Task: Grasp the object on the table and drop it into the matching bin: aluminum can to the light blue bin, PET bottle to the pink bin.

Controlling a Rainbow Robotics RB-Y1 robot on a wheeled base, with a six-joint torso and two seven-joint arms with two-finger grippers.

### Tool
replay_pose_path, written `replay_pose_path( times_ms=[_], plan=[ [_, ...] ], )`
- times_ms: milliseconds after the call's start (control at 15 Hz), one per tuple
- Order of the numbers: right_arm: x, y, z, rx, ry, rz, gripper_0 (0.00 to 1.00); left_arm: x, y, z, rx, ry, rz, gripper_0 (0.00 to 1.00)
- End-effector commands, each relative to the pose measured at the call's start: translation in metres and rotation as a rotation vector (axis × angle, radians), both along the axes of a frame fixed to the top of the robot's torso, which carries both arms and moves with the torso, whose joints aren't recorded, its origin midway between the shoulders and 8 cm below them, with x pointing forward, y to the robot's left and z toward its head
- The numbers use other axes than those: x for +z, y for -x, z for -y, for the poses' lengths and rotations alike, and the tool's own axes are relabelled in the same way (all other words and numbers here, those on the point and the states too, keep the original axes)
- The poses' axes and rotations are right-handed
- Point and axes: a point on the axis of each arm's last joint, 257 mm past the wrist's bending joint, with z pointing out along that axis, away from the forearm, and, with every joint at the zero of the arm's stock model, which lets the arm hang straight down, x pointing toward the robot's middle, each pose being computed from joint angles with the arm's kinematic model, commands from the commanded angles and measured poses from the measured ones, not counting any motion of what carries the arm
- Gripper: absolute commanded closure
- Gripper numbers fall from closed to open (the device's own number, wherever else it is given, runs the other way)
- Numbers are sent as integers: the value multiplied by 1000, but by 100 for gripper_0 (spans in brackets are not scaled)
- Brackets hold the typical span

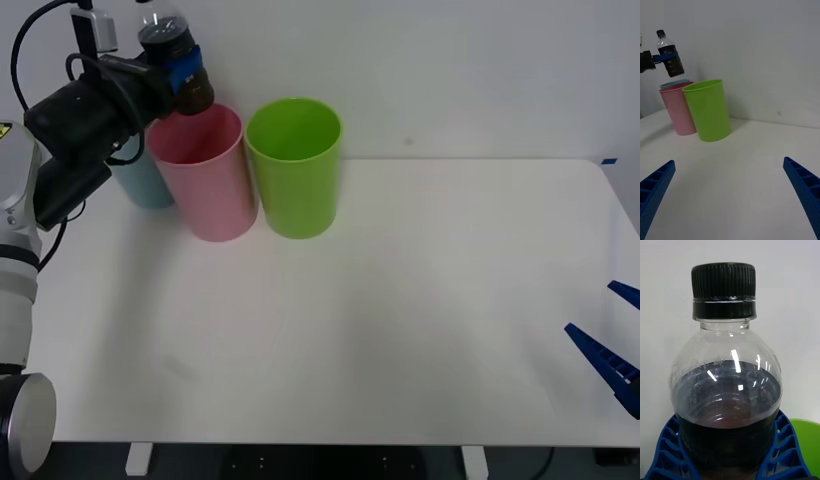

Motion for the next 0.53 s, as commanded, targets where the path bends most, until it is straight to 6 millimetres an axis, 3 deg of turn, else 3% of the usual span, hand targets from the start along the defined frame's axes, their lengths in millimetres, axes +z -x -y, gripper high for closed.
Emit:
replay_pose_path(
  times_ms=[67,133,200,267,533],
  plan=[
    [0,0,0,0,0,0,0,0,0,-2,3,4,1,88],
    [0,0,0,0,0,0,0,2,1,-2,0,11,3,73],
    [0,0,0,0,0,0,0,3,1,-2,-1,15,6,14],
    [0,0,0,0,0,0,0,3,1,-3,2,15,8,0],
    [0,0,0,0,0,0,0,3,4,-2,-13,29,8,0]
  ],
)
